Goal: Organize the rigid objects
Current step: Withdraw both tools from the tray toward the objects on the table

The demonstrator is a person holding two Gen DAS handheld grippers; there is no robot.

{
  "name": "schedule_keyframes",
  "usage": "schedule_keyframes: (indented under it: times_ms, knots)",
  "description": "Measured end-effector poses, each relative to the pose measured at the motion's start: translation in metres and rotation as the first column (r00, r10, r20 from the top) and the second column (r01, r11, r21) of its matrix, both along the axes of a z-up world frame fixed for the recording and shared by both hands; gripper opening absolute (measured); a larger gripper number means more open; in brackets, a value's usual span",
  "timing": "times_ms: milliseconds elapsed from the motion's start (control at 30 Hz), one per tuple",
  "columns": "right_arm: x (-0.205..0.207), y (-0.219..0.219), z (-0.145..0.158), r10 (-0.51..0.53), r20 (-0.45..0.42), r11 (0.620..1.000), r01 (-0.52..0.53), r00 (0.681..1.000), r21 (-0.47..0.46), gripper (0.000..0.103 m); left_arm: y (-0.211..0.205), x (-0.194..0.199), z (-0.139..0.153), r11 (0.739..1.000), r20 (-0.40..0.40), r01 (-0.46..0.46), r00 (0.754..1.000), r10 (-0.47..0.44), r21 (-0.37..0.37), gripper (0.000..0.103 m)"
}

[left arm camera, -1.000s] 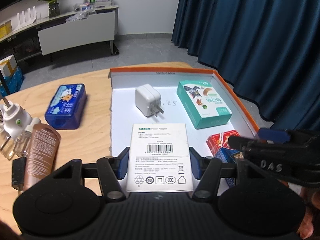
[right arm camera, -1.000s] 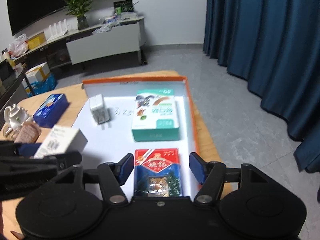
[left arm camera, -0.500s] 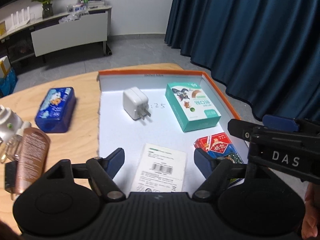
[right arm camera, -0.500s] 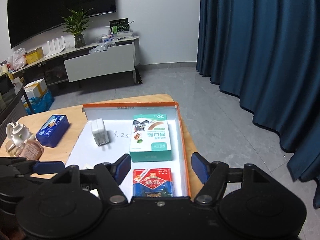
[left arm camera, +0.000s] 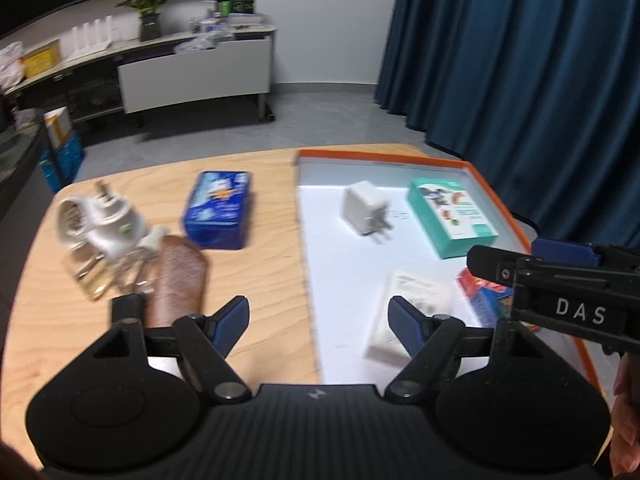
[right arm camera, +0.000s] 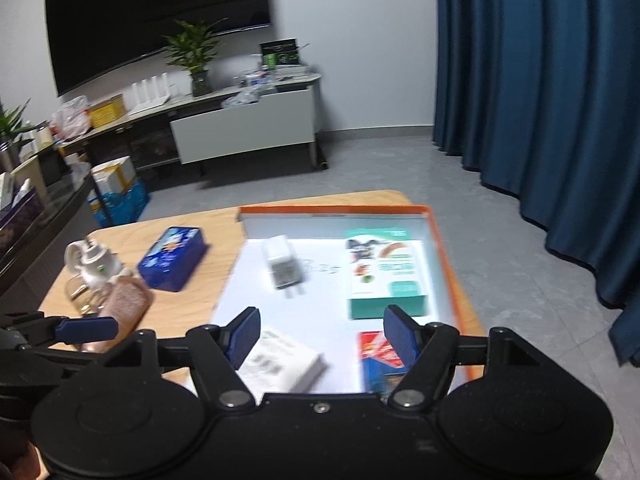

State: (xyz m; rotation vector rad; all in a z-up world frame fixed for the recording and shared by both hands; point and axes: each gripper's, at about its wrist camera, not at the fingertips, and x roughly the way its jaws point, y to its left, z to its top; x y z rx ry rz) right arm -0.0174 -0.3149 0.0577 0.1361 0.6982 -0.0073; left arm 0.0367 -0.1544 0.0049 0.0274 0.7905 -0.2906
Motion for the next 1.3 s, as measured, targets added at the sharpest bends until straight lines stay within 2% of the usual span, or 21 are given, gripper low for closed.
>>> schedule_keyframes:
  times_ms: [400, 1300]
  knots:
    - [0.004, 0.053, -0.007, 0.107, -0.029, 0.994, -0.107, 0.994, 0.009, 0.081, 0.056, -0.001, 0.010, 0.990, 0.007, -0.140, 0.990, 0.140, -0.005, 0.078]
    - [0.011, 0.100, -0.012, 0.199, -0.050, 0.980, -0.198, 0.979, 0.016, 0.081, 0.105, -0.006, 0.006, 0.975, -0.001, -0.223, 0.975, 0.223, -0.010, 0.078]
